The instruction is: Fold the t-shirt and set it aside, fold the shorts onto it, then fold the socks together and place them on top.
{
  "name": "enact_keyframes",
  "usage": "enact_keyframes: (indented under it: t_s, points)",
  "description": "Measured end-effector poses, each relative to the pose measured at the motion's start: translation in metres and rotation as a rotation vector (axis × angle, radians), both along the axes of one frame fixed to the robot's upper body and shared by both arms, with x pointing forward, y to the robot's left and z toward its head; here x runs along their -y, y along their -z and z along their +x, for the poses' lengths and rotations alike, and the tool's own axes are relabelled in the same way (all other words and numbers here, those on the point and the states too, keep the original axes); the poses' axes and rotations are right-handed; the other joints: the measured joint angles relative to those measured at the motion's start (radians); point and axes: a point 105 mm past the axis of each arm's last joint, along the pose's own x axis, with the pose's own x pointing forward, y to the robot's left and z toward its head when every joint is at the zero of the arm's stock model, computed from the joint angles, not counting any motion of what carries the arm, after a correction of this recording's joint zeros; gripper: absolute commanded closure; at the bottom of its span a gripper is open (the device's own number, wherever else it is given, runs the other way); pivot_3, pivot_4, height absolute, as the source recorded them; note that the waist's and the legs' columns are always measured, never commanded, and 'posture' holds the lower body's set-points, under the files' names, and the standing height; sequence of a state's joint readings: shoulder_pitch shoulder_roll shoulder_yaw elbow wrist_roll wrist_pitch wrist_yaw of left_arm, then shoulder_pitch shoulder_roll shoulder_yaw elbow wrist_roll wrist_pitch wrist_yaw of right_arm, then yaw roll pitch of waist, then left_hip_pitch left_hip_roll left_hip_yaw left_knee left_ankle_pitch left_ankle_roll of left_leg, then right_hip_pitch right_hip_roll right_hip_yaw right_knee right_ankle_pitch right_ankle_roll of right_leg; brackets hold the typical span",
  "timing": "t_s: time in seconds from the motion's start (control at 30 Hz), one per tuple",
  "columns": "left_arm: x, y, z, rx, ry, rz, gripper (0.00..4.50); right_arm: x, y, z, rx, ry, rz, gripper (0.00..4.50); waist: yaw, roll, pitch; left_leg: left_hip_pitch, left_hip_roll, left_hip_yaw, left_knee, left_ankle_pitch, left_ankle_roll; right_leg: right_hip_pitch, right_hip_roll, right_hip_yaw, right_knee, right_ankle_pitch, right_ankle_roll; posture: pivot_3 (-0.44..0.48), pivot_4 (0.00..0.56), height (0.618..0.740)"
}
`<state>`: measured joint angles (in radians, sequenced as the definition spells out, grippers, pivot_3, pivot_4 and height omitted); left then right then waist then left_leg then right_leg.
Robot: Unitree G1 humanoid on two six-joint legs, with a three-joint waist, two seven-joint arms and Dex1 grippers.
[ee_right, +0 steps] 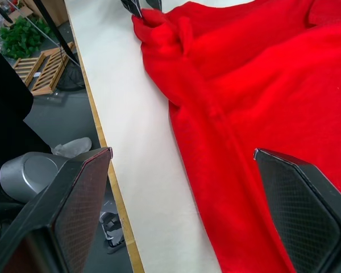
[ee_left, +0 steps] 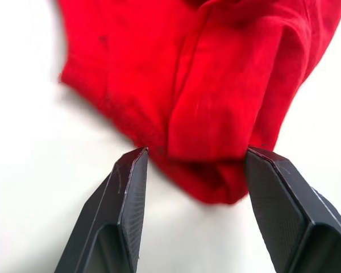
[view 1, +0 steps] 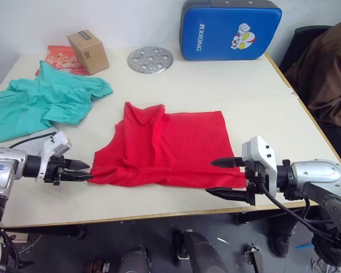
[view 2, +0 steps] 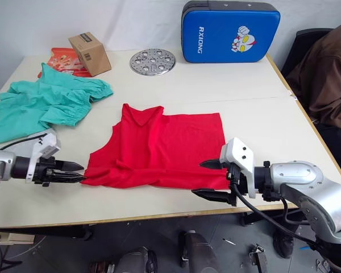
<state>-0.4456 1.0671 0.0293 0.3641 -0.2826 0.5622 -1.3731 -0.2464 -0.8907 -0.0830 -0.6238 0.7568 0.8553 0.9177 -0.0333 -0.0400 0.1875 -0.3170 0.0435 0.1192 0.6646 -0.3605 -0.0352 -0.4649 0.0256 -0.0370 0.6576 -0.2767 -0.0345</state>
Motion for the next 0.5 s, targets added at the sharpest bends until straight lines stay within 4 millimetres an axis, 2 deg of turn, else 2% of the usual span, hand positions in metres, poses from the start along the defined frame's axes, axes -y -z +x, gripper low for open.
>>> enact_keyframes:
  t_s: [0.13, 0.3, 0.4, 0.5]
  points:
    - [0.001, -0.012, -0.001, 0.024, 0.015, -0.016, 0.06, 0.000, 0.002, 0.000, -0.005, 0.003, 0.000, 0.41, 0.003, 0.000, 0.000, 0.000, 0.000, 0.000, 0.000, 0.000, 0.001, 0.000, 0.000, 0.000, 0.000, 0.000, 0.000, 0.000, 0.150, 0.740]
    - [0.008, -0.014, 0.002, 0.040, 0.031, -0.023, 0.06, 0.000, 0.002, 0.000, -0.005, 0.006, -0.001, 0.41, 0.002, 0.000, 0.000, 0.000, 0.000, 0.000, 0.000, -0.001, 0.001, 0.000, 0.000, 0.000, 0.000, 0.000, 0.000, 0.000, 0.150, 0.740]
    - [0.016, -0.005, 0.007, 0.036, 0.043, -0.020, 0.06, 0.000, 0.003, 0.000, -0.010, 0.004, -0.002, 0.41, 0.003, 0.000, 0.000, 0.000, 0.000, 0.000, 0.000, -0.001, 0.001, 0.000, 0.000, 0.000, 0.000, 0.000, 0.000, 0.000, 0.150, 0.740]
    - [0.024, 0.004, 0.012, 0.022, 0.056, -0.025, 0.66, -0.001, 0.004, 0.000, -0.012, 0.003, -0.003, 0.41, 0.002, -0.001, 0.000, -0.001, 0.000, 0.000, 0.000, -0.001, 0.001, 0.000, 0.000, 0.000, -0.001, 0.000, 0.000, 0.000, 0.150, 0.740]
